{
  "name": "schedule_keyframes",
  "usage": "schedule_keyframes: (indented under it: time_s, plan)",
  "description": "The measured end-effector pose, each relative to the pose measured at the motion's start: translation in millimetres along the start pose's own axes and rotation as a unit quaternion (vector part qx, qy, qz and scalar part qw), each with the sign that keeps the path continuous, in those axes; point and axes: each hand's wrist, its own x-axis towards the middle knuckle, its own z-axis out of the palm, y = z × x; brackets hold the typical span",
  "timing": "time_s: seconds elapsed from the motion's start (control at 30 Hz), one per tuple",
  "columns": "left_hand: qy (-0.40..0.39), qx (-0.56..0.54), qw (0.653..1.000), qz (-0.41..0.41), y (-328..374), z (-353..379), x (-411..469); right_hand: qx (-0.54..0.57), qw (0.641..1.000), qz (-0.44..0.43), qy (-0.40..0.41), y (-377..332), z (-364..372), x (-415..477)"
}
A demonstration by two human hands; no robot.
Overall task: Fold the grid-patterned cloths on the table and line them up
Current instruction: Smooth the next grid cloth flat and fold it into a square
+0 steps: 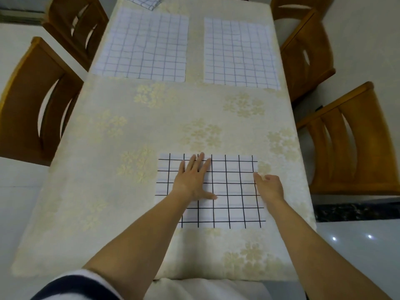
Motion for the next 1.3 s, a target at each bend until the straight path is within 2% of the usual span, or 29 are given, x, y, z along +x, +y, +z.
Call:
schedule_keyframes:
  time_s: [0.13,0.2,0.47,0.77,1.0,1.13,1.3]
  plan:
    - [0.005,0.005,1.0,-0.011,0,1,1,-0.008,0.996,0.041,-0.076,5,-10,3]
    - [0.004,0.004,1.0,-0.01,0,0,1,-0.027,0.994,0.027,-0.098,9,-13,-6]
    - [-0.007,-0.021,1.0,0.018,-7,-3,1,-0.059,0.993,-0.091,-0.049,21,-21,-25]
    - [-0.055,0.057,0.997,-0.014,-3,-1,5,-0.083,0.978,-0.193,-0.006,-1,-23,-60]
    - [-0.086,0.042,0.995,-0.04,1,-3,8,-0.035,0.962,-0.268,-0.036,-25,-16,-98]
    - [-0.086,0.038,0.995,-0.045,0,-2,10,-0.049,0.945,-0.317,-0.066,-45,-9,-128]
    - [-0.082,0.046,0.995,-0.047,0,0,12,-0.067,0.944,-0.309,-0.096,-59,5,-138]
